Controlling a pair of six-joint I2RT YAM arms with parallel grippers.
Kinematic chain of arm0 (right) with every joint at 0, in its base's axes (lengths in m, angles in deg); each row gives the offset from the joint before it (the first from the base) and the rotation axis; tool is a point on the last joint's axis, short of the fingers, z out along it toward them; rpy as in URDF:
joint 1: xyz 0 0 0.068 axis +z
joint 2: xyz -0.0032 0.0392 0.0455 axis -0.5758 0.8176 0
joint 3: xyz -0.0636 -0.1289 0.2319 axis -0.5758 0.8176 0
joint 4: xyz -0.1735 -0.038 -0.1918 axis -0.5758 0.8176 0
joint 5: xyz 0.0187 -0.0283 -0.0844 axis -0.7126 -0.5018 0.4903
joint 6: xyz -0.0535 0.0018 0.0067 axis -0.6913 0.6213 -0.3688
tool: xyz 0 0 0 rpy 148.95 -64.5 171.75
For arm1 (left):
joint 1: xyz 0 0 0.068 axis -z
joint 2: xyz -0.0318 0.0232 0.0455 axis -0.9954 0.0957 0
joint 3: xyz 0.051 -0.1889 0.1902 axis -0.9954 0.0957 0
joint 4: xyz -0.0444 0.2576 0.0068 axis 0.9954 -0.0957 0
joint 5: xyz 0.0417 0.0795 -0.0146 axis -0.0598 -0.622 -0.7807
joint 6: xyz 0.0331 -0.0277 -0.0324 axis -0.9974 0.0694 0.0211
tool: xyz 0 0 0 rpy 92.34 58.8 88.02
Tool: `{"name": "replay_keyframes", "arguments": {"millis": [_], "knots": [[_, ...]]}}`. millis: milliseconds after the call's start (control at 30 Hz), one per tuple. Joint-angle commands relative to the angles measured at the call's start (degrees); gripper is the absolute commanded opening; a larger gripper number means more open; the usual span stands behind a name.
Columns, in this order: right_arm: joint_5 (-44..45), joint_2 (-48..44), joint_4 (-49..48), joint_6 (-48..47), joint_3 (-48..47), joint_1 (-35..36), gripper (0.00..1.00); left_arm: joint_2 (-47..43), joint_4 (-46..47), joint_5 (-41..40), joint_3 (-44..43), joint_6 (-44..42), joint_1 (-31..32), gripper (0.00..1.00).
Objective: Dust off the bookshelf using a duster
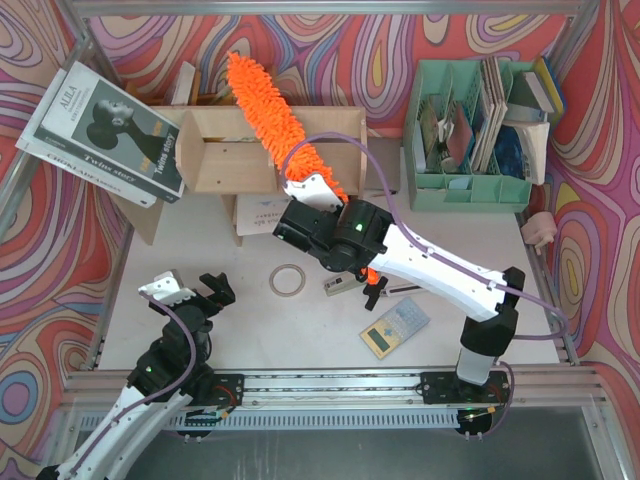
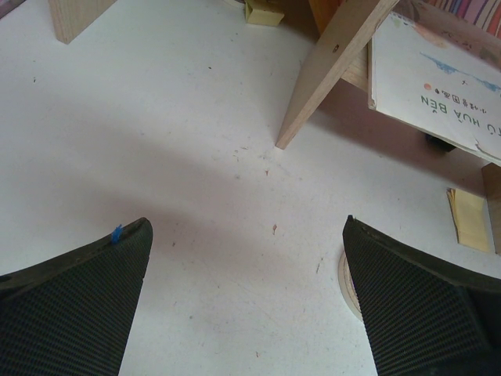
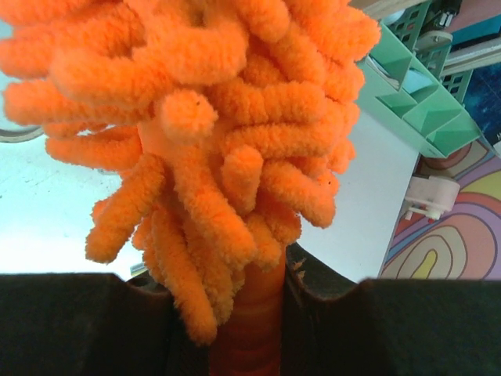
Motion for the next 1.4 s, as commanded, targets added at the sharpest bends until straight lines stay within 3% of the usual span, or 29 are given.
{"name": "replay_keyframes", "arguments": {"millis": [0, 300, 500, 667, 833, 1367], "knots": [[2.46, -3.39, -0.20, 3.93, 1.87, -2.21, 0.00, 0.16, 0.90, 0.00, 0.56, -0.73, 0.04, 0.99], [4.65, -7.52, 2.11, 8.06, 2.71, -8.27, 0.00, -0.08, 0.66, -0.05, 0.51, -0.62, 0.03, 0.98], [1.32, -7.00, -0.63, 4.93, 0.47, -8.45, 0.00, -0.35, 0.47, -0.02, 0.56, -0.64, 0.02, 0.99], [-0.02, -5.54, -5.29, 1.20, -0.69, -3.57, 0.00, -0.20, 0.56, -0.12, 0.57, -0.61, 0.02, 0.99], [1.91, -1.45, -3.55, 0.95, -4.49, -0.78, 0.00, -0.08, 0.75, -0.10, 0.56, -0.61, 0.04, 0.98], [1.45, -4.32, -0.09, 6.78, 3.96, -5.14, 0.00, 0.17, 0.83, -0.04, 0.57, -0.61, 0.02, 0.99]]}}
